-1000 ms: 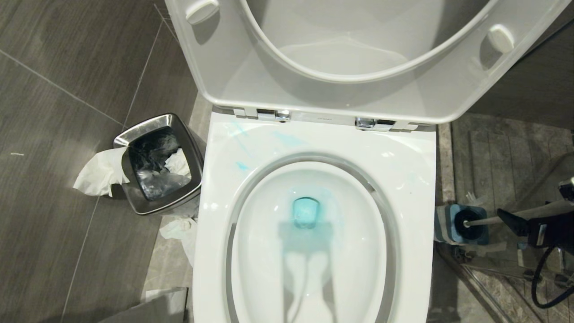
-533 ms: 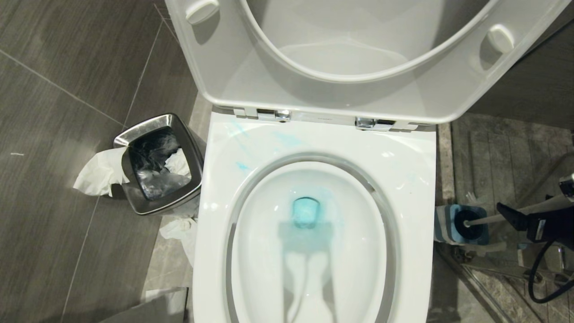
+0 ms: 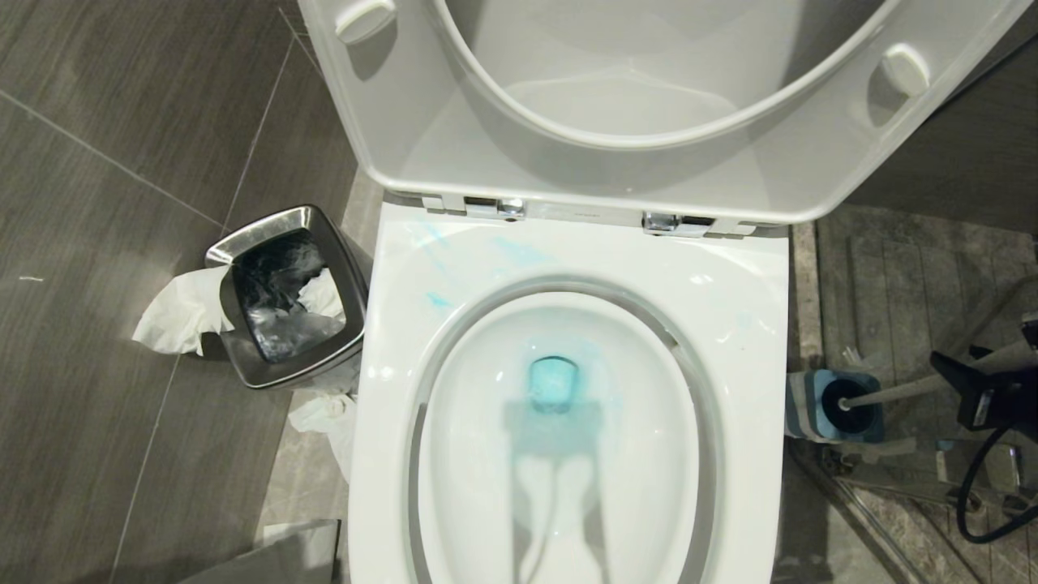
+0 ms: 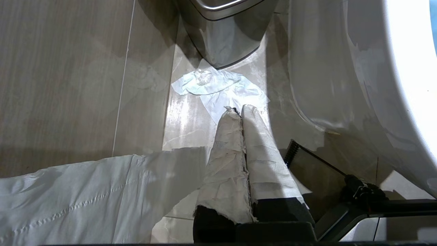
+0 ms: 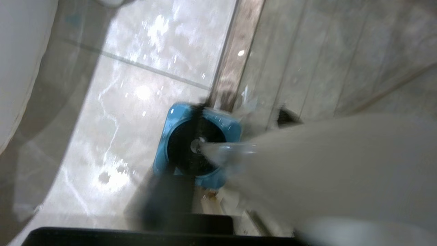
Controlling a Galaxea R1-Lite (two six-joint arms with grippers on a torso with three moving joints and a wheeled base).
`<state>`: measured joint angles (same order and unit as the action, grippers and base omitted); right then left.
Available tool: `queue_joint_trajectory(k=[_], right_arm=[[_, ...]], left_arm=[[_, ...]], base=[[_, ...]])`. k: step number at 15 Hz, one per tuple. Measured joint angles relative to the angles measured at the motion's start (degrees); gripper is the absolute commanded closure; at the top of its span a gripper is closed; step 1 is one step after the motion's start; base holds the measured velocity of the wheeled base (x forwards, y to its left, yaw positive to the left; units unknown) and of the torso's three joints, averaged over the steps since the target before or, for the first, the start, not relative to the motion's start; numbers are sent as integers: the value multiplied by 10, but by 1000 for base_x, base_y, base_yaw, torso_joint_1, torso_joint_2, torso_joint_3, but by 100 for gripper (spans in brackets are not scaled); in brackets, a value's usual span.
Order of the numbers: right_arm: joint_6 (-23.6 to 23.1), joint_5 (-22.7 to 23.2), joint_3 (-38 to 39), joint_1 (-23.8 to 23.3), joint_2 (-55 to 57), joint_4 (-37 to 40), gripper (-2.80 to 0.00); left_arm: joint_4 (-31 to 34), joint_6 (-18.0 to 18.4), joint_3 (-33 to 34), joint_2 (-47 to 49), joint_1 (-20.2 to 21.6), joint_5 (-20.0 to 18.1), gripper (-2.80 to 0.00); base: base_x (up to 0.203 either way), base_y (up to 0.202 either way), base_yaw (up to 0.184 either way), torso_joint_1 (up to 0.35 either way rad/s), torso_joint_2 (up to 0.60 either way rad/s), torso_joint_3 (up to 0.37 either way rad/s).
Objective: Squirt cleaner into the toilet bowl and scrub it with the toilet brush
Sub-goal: Scrub the toilet bowl
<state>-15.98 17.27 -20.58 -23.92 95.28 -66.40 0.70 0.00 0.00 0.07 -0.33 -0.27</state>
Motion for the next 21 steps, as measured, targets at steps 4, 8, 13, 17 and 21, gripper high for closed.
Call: queue_joint_trajectory(k=[4,8,13,17,21], right_arm=[[12,3,26,-1,-6,-30,0],[11,4,50,0,-15,-41,0],[12,1,78,-1,-69,-37,0],[12,2,114,-1,-120,-39,0],[48,10,128,-1,-165,-40,0]], left_arm=[[0,0,0,0,0,0,0],[0,0,0,0,0,0,0],[0,0,0,0,0,0,0],[0,0,0,0,0,0,0],[0,0,0,0,0,0,0]], base=[[0,0,0,0,0,0],[0,0,0,0,0,0],[0,0,0,0,0,0],[0,0,0,0,0,0],[0,0,0,0,0,0]])
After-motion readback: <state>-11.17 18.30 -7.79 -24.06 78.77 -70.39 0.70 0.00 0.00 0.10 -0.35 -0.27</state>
